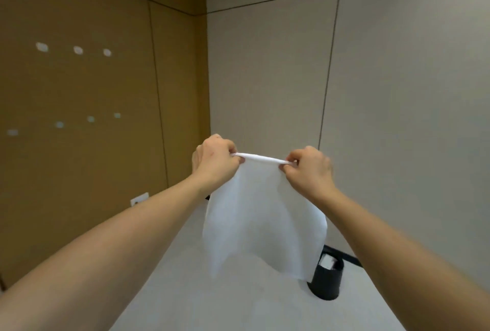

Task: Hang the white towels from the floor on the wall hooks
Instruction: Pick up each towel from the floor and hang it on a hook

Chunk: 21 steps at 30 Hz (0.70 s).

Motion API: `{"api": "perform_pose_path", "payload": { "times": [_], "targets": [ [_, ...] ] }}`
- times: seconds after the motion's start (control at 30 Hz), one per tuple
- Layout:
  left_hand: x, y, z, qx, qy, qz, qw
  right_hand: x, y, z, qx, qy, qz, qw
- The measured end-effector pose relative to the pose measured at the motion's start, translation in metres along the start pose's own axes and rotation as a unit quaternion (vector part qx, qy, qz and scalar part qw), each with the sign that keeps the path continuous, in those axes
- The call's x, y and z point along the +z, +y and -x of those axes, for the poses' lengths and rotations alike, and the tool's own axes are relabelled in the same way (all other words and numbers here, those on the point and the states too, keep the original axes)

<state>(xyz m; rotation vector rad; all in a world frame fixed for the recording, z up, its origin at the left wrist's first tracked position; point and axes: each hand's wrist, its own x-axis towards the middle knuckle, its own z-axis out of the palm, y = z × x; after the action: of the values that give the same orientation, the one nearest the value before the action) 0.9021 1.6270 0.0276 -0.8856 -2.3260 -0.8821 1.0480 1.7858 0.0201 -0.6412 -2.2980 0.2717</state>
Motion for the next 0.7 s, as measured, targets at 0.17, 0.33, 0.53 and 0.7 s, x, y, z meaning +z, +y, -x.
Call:
{"api": "perform_pose_path", "payload": {
  "times": [0.17, 0.33, 0.53, 0.7],
  "targets": [
    [-0.019, -0.091, -0.037, -0.073, 0.030, -0.017, 0.997, 0.090, -0.071, -0.062, -0.084, -0.031, -0.083, 0.993],
    [-0.040, -0.185, -0.088, -0.111, 0.073, 0.021, 0.991, 0.177, -0.155, -0.116, -0.103, -0.057, -0.221, 0.968],
    [-0.065, -0.300, -0.159, -0.142, 0.123, 0.045, 0.981, 0.266, -0.264, -0.192, -0.141, -0.064, -0.298, 0.942],
    [-0.089, -0.394, -0.207, -0.164, 0.144, 0.017, 0.976, 0.339, -0.350, -0.242, -0.160, -0.085, -0.347, 0.920]
  ]
}}
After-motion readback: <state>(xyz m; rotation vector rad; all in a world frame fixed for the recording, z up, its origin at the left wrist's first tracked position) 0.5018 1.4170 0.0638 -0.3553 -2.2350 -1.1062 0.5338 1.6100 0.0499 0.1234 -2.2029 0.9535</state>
